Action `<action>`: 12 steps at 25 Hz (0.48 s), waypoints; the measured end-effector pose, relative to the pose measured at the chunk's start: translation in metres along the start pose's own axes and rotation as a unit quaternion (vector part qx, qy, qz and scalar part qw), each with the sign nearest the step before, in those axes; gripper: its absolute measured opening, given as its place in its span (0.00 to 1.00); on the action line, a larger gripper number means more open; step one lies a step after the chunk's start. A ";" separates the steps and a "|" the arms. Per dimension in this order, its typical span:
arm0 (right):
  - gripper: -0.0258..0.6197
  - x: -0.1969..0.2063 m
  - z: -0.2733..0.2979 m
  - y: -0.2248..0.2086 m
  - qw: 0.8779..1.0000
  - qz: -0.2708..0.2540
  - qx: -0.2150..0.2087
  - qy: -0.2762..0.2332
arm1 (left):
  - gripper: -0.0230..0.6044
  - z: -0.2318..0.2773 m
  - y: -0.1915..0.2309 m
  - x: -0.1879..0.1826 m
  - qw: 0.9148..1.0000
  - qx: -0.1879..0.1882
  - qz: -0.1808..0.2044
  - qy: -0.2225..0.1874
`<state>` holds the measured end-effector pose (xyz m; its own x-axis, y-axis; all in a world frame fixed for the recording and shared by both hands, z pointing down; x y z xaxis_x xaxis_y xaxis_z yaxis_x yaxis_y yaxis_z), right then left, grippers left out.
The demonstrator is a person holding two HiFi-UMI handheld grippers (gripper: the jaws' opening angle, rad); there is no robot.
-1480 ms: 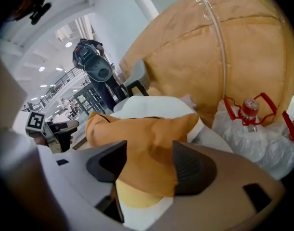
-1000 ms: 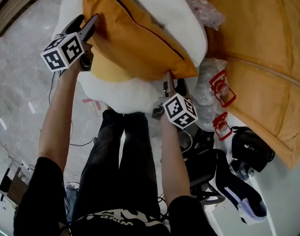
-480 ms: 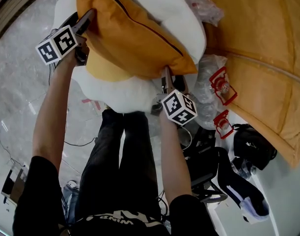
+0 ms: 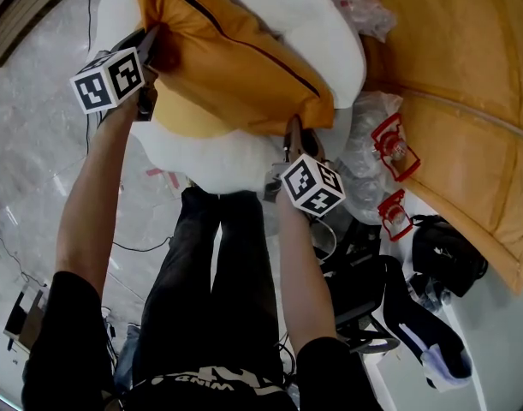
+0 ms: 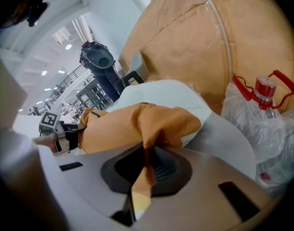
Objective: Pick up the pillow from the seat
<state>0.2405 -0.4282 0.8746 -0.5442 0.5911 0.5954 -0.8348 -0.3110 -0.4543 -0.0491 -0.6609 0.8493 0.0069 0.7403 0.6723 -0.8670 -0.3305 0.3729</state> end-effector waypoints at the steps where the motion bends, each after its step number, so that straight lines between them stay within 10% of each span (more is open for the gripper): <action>1: 0.10 0.001 -0.001 -0.001 1.000 -0.002 -0.002 0.002 | 0.07 -0.002 -0.001 0.001 1.000 0.000 0.004 -0.001; 12: 0.10 -0.009 -0.038 0.008 0.999 -0.037 -0.020 -0.007 | 0.07 -0.063 -0.020 -0.016 0.998 0.003 0.049 -0.030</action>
<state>0.2420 -0.4074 0.8405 -0.4819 0.6007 0.6379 -0.8693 -0.2361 -0.4343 -0.0632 -0.6291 0.7909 -0.0487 0.6682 0.7424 -0.8617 -0.4039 0.3070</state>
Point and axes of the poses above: the fingertips, and each gripper's own axes: z forward along the fingers, y to its left, x out of its underside, the point moved 5 cm from there along -z, backward along the fingers, and after that the axes turned 1 degree about -x, right-handed, at the moved point
